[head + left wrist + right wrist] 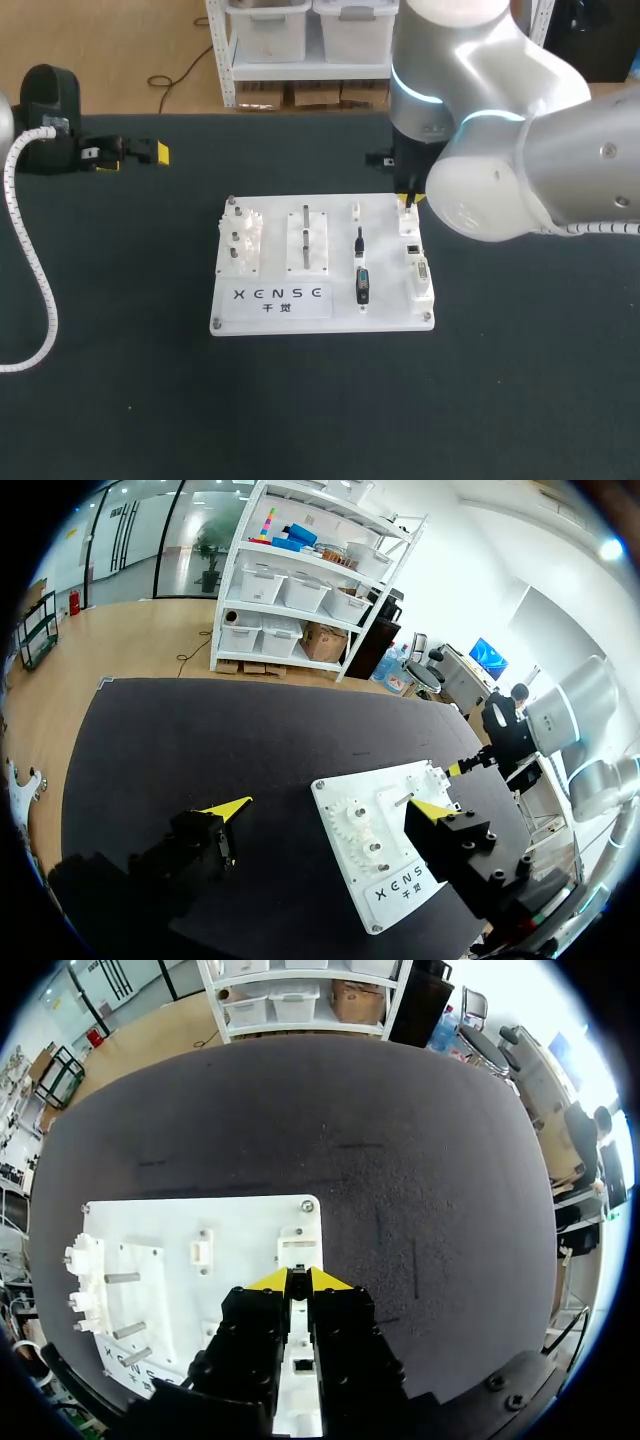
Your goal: Insert the USB connector, Ethernet cable, and multi-pin plug into their matching sockets one by one.
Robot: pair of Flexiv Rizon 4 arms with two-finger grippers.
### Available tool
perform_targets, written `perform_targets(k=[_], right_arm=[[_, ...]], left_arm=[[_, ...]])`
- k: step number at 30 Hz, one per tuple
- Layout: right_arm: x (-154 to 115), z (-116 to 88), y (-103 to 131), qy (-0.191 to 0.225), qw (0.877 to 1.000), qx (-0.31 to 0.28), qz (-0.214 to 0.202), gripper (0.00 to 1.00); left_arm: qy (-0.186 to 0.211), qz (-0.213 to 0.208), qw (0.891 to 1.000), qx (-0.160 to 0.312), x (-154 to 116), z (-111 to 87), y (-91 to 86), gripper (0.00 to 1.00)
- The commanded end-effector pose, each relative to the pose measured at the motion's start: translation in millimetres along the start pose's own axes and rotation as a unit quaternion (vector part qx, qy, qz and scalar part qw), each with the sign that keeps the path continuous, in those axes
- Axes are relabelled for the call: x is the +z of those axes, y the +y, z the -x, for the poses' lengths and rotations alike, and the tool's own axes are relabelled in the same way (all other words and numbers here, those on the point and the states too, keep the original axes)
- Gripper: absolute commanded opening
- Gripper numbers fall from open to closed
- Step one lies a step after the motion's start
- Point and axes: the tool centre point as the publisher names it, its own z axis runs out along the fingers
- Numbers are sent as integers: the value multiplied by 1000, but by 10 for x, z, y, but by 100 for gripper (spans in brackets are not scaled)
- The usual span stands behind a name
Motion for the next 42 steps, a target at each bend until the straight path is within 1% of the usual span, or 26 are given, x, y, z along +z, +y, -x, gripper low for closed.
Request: perform_targets(k=[1, 12, 21, 32, 42], right_arm=[[24, -14, -12, -2, 1000, 1, -2, 0], [61, -14, -56, 1, 1000, 2, -8, 0], [183, -58, -23, 20, 1000, 6, -13, 0], [288, -37, -56, 34, 999, 15, -29, 0], [301, -36, -13, 37, 999, 11, -29, 0]], left_arm=[[0, 0, 1000, 0, 0, 0, 0, 100], [0, 0, 1000, 0, 0, 0, 0, 100], [0, 0, 1000, 0, 0, 0, 0, 100], [0, 0, 1000, 0, 0, 0, 0, 100], [0, 0, 1000, 0, 0, 0, 0, 100]])
